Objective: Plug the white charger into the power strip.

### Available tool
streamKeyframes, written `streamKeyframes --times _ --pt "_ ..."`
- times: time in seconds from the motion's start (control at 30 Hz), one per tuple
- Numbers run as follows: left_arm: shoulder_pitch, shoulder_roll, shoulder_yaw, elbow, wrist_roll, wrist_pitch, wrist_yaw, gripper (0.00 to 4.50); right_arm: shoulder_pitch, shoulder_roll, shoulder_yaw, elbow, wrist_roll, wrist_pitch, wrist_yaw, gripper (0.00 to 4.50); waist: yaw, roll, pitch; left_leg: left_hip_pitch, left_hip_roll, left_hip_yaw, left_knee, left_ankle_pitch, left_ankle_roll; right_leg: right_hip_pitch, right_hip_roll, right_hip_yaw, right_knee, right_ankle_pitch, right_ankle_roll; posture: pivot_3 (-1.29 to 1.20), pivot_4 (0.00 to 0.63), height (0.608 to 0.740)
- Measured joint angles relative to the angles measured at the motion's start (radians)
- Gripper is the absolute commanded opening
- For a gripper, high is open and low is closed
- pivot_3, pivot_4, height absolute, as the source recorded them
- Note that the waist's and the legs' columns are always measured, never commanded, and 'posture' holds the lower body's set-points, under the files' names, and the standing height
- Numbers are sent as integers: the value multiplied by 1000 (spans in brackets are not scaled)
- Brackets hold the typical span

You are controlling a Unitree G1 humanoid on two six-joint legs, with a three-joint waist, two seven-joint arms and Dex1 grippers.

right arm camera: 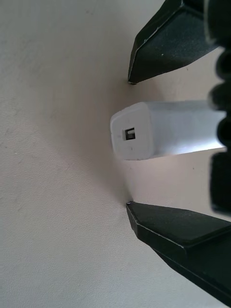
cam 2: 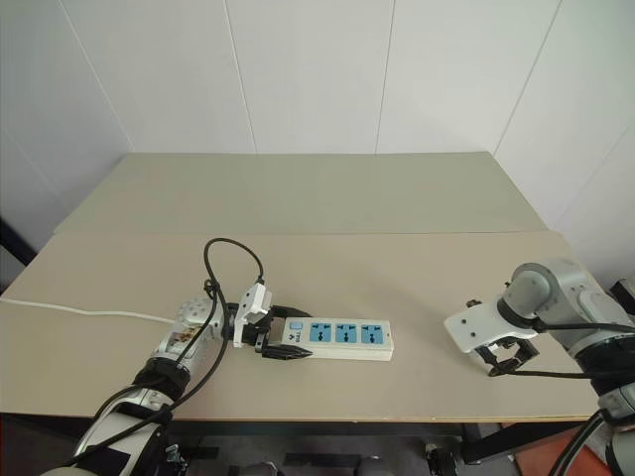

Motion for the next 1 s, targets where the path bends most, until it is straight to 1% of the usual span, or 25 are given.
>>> streamKeyframes --times 0.07,0.3,0.33,0.53,0.63,0.73,0.87,0.93,1.0 --pt "0 0 0 0 0 0 0 3301 1 3 3 -10 -7 20 1 3610 0 0 0 0 0 0 0 0 0 0 0 0 0 0 0 0 150 740" --pt "0 3 0 3 1 -2 1 3301 19 4 5 -55 -19 61 8 1388 -4 -1 0 1 0 0 0 0 0 1 0 0 0 0 0 0 150 740" --pt "0 4 0 4 1 -2 1 3301 20 4 5 -59 -19 64 8 1157 -4 -1 -1 1 0 0 0 0 0 1 0 0 0 0 0 0 150 740" --pt "-1 4 0 6 1 -3 1 3301 41 8 -6 -117 -14 123 7 1158 -4 -1 -1 1 0 -1 0 0 0 1 0 -1 0 0 0 0 150 740" --pt "-1 5 0 6 1 -3 1 3301 40 36 -24 -145 30 183 3 1158 -4 -1 -1 1 0 -1 0 0 0 1 0 -1 0 0 0 0 150 740" --pt "-3 4 -1 6 0 -3 -1 3301 26 93 -74 -192 125 294 -11 1158 -2 -1 -1 0 0 -1 0 0 0 1 0 -1 0 0 0 0 150 740" --pt "-10 3 -9 8 1 -3 -2 3301 -30 183 -208 -309 331 498 -41 1158 1 -1 -1 -1 0 -3 0 0 0 0 0 -2 0 0 0 0 150 740" --pt "-13 3 -13 10 1 -3 -2 3301 -46 231 -263 -358 408 589 -86 1158 2 -1 -1 -2 0 -4 0 0 0 1 0 -3 -1 0 0 0 150 740" --pt "-15 4 -16 11 1 -3 -2 3301 -42 323 -319 -385 494 667 -162 1158 2 -2 -1 -2 0 -4 0 0 0 1 0 -3 -1 0 0 0 150 740"
